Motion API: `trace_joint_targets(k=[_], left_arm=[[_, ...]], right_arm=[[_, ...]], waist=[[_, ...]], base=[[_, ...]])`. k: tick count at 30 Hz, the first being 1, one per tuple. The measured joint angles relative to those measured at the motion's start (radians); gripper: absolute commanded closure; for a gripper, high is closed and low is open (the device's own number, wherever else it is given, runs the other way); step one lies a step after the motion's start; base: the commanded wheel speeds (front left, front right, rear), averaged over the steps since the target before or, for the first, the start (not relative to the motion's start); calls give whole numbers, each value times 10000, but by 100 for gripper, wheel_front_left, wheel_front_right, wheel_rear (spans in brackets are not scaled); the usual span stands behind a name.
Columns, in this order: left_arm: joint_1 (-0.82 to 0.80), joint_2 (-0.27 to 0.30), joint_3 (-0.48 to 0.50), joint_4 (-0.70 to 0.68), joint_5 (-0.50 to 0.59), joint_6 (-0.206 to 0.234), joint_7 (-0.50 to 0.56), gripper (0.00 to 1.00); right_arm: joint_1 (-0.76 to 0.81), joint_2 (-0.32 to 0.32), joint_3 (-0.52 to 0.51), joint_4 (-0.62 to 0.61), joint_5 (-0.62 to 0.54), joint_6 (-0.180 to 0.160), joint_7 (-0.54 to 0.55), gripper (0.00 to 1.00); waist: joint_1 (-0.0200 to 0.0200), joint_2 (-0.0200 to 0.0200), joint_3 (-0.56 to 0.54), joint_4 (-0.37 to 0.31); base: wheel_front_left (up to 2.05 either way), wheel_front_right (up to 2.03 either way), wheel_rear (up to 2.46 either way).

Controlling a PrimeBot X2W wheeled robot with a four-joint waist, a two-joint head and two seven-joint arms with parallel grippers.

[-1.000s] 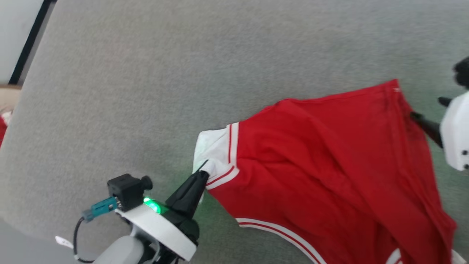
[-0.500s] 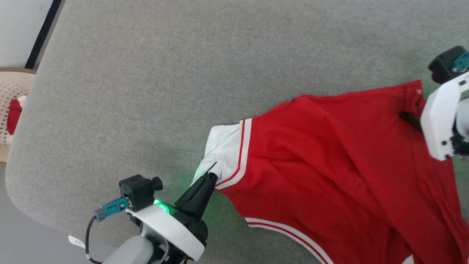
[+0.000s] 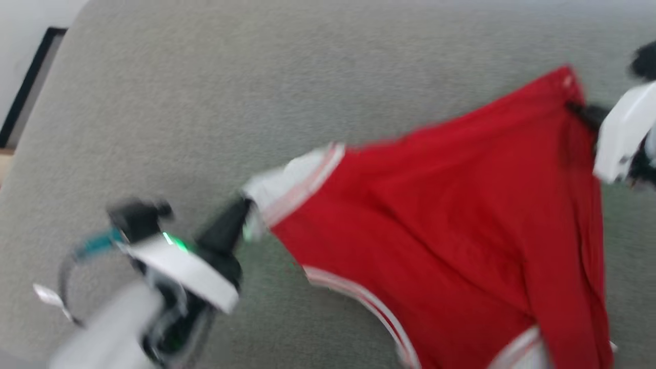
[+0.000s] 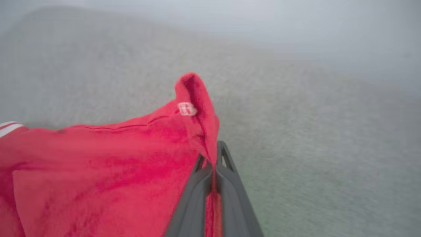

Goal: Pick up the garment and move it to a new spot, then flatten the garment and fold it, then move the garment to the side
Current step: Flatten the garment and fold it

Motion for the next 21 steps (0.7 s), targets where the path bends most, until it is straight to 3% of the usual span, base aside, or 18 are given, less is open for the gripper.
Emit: trace_joint_targets(k=[7, 17, 21], left_arm=[[-3124, 151, 851, 1007, -917, -2, 353, 100], [-8939, -552, 2765, 4360, -1931, -44, 282, 100], [-10576, -734, 3009, 4757, -2236, -44, 267, 100]], right_arm=[[-1906, 474, -1360, 1281, -383, 0, -1187, 100], [-6014, 1670, -2704, 3308, -1649, 33, -3083, 100], [-7220, 1981, -3093, 4100, -2044, 38, -3685, 100]], waist=[[0, 0, 1, -686], [0, 0, 1143, -1435], [0, 0, 1481, -1691]], base=[[0, 0, 0], [0, 0, 0], [0, 0, 0]])
